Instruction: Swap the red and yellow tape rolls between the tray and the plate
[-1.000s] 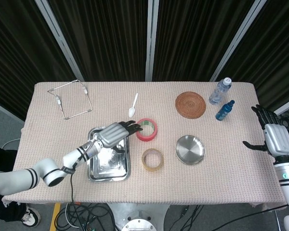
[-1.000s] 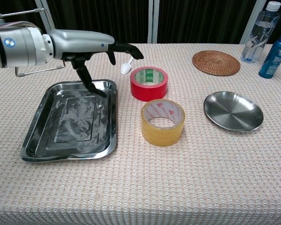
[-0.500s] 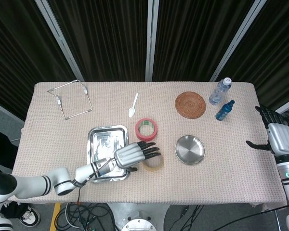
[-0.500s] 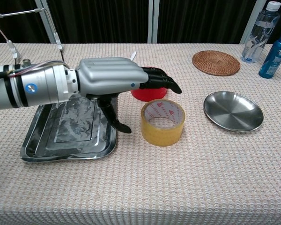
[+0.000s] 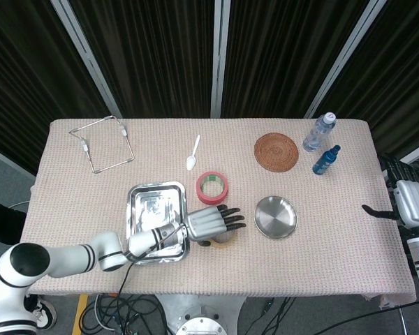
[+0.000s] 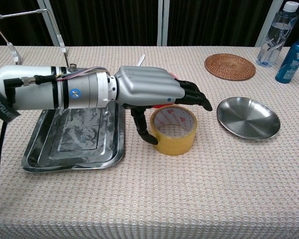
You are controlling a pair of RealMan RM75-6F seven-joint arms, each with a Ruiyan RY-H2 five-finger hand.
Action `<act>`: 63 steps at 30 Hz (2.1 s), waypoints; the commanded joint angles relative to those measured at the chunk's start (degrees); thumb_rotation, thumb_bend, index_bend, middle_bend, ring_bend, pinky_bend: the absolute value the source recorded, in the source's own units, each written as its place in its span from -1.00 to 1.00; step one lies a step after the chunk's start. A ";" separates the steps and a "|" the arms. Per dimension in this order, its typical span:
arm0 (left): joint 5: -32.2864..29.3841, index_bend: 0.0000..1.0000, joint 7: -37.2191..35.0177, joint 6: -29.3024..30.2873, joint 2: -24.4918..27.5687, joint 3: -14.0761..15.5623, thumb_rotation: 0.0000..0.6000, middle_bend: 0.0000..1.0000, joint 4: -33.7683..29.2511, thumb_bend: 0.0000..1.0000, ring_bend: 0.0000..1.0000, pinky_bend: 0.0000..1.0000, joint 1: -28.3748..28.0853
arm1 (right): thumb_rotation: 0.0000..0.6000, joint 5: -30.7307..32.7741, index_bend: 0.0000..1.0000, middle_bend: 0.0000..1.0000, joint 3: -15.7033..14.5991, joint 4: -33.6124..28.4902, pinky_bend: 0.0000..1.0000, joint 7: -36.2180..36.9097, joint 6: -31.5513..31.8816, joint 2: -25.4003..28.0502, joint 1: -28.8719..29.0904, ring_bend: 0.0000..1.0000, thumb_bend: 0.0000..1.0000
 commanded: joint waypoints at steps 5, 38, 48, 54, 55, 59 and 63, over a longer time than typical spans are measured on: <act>-1.12 -0.76 0.35 -2.38 -0.17 1.03 1.00 -0.81 0.89 -0.74 -0.94 -0.53 -1.41 | 1.00 -0.11 -1.00 -1.00 -0.01 0.83 -1.00 0.73 -0.17 -0.29 -0.13 -1.00 -0.87; -9.71 -0.32 11.13 12.73 19.12 7.31 1.00 -0.38 -12.95 -0.43 -0.55 -0.18 16.94 | 1.00 -0.68 -1.00 -1.00 0.32 -2.11 -1.00 -2.88 -0.29 -0.35 0.56 -1.00 -0.87; -10.14 -0.75 6.92 11.36 15.89 6.88 1.00 -0.73 -8.05 -0.55 -0.83 -0.37 18.88 | 1.00 -0.09 -1.00 -1.00 0.37 -4.05 -1.00 -6.70 -0.85 -1.20 1.59 -1.00 -0.85; -8.30 -0.88 4.69 13.47 14.21 6.45 1.00 -0.95 -5.96 -0.73 -0.95 -0.48 19.94 | 1.00 -0.30 -1.00 -1.00 0.03 -4.45 -1.00 -8.02 -2.28 -1.72 2.59 -1.00 -0.86; -8.15 -0.88 4.73 13.73 14.25 6.40 1.00 -0.95 -5.94 -0.74 -0.95 -0.49 20.12 | 1.00 -0.37 -1.00 -1.00 0.01 -4.63 -1.00 -8.38 -2.58 -1.72 2.84 -1.00 -0.86; -8.21 -0.88 5.06 14.69 15.35 6.39 1.00 -0.96 -7.17 -0.77 -0.97 -0.51 21.31 | 1.00 -0.63 -1.00 -1.00 0.21 -5.88 -1.00 -10.38 -3.95 -1.58 4.30 -1.00 -0.86; -10.31 -0.88 7.28 18.83 17.93 5.76 1.00 -0.95 -9.86 -0.77 -0.97 -0.51 25.04 | 1.00 -1.29 -1.00 -1.00 0.66 -8.23 -1.00 -14.22 -7.17 -2.02 7.69 -1.00 -0.86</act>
